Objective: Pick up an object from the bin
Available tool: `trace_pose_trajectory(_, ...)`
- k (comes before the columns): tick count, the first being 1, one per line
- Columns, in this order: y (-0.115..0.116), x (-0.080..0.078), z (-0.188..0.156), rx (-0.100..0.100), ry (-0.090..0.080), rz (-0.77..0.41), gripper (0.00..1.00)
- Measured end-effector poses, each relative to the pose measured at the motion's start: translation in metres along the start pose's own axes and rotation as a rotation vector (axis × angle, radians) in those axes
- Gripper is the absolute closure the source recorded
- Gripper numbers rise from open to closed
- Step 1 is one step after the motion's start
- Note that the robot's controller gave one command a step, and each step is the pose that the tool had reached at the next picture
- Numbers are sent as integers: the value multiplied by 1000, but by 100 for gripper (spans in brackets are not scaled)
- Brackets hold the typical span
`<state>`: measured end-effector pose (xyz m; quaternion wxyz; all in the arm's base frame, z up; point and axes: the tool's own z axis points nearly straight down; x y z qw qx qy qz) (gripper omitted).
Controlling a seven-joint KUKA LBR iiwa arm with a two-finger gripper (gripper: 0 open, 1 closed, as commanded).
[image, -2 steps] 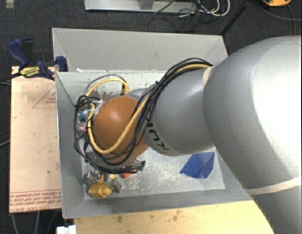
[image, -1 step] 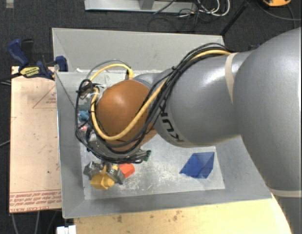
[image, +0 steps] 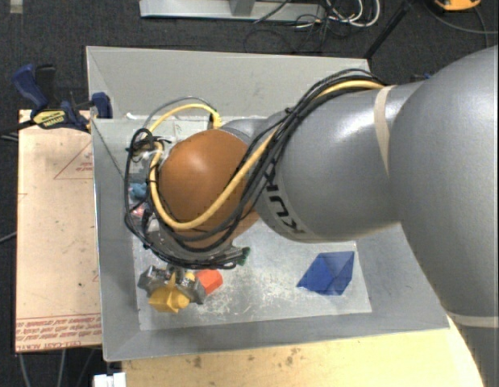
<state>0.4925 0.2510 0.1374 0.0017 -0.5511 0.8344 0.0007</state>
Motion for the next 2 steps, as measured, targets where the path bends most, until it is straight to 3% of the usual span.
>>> trace_pose_trajectory(2, -1, -2, -32, 0, 0, 6, 100)
